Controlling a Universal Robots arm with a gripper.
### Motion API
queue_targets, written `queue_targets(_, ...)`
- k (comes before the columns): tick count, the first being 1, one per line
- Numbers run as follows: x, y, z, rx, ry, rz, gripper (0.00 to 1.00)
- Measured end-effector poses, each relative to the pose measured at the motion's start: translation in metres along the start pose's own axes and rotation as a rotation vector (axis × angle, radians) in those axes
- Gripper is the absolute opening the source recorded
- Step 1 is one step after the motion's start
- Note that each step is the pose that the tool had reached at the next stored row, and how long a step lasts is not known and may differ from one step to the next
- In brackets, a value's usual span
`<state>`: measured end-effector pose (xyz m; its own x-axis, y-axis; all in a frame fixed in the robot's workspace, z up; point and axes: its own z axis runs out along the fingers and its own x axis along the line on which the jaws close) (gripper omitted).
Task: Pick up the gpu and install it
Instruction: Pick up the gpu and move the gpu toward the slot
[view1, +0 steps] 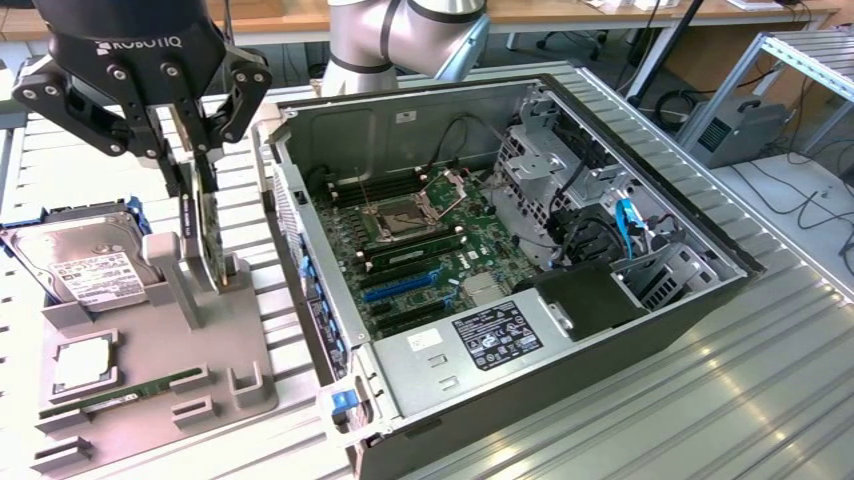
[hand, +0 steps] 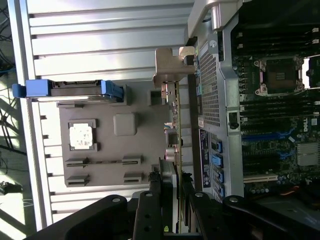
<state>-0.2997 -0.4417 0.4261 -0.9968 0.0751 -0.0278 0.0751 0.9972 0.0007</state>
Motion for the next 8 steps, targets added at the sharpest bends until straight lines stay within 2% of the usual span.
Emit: queue_targets(8, 0.0000, 0.0000, -0.0013, 0.0000, 0.0000, 0.000, 0.27)
